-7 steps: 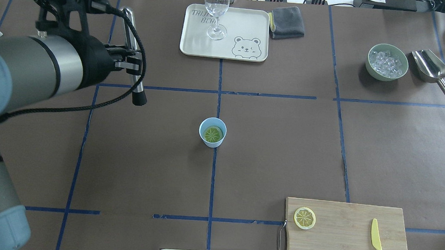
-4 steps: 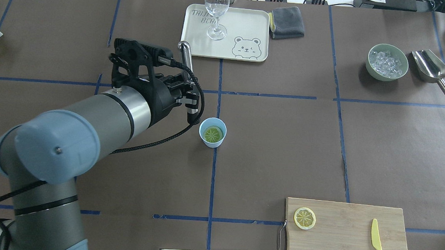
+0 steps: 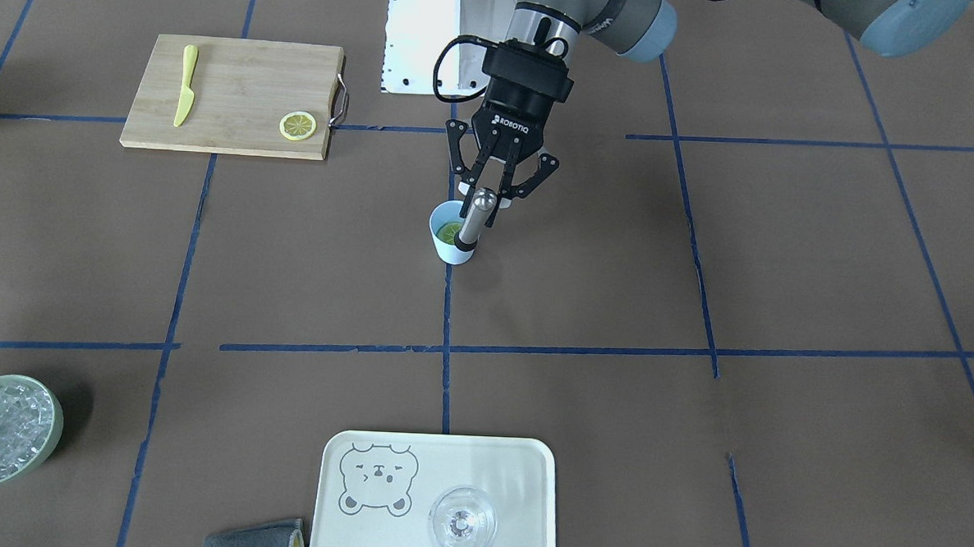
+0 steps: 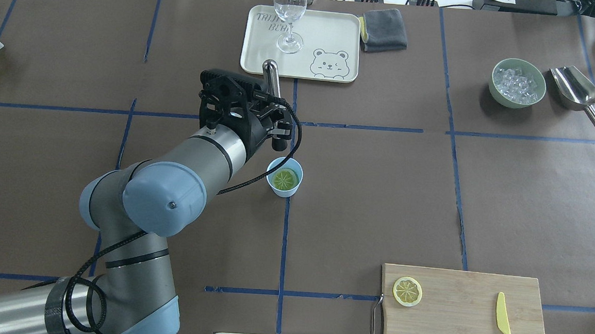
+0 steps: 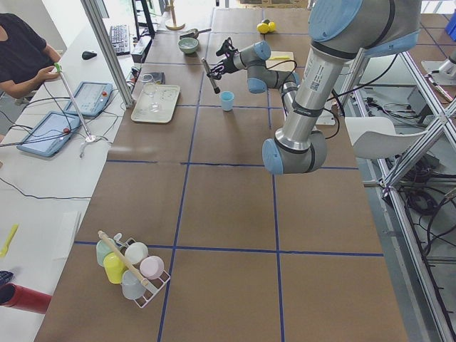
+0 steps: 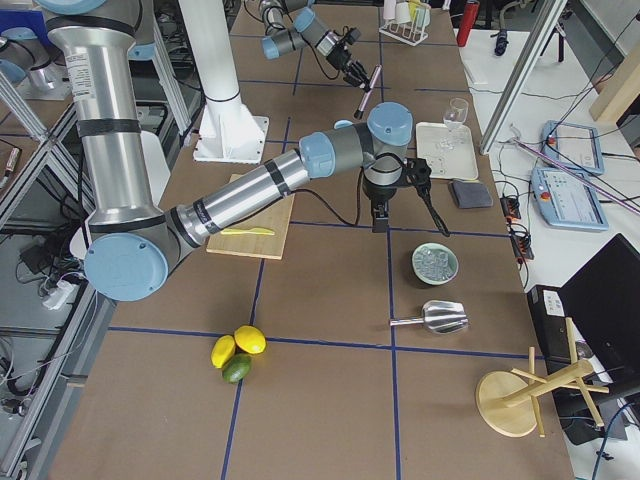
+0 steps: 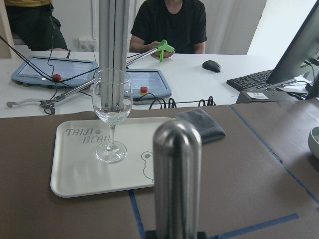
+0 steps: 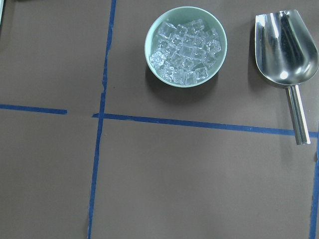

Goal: Squeeze lemon into cup
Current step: 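Move the muddler over the blue cup and lower it inside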

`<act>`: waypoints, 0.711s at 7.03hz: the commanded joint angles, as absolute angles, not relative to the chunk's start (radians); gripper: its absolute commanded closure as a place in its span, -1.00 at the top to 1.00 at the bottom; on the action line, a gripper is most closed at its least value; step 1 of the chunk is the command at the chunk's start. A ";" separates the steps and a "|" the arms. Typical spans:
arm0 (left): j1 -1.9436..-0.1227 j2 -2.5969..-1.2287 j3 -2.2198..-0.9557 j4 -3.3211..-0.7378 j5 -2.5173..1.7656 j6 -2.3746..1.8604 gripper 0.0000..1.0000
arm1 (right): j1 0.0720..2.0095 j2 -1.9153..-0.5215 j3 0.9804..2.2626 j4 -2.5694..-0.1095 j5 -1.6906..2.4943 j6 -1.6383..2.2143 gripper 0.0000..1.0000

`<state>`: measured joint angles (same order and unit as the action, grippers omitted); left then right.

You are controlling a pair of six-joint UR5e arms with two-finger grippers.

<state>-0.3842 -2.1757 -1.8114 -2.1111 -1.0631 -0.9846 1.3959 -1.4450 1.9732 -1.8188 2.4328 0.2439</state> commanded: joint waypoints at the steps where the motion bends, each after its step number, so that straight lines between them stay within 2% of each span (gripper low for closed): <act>1: -0.362 -2.178 -1.813 -2.117 -1.061 -0.985 -1.00 | 1.396 -1.445 1.974 -1.819 2.434 0.244 1.00; 5: -0.313 -2.168 -1.824 -2.117 -1.057 -0.996 -1.00 | 1.396 -1.460 1.980 -1.818 2.438 0.244 1.00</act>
<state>-0.3187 -2.1698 -1.8172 -2.1169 -1.0583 -0.9944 1.3959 -1.4569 1.9800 -1.8180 2.4380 0.2439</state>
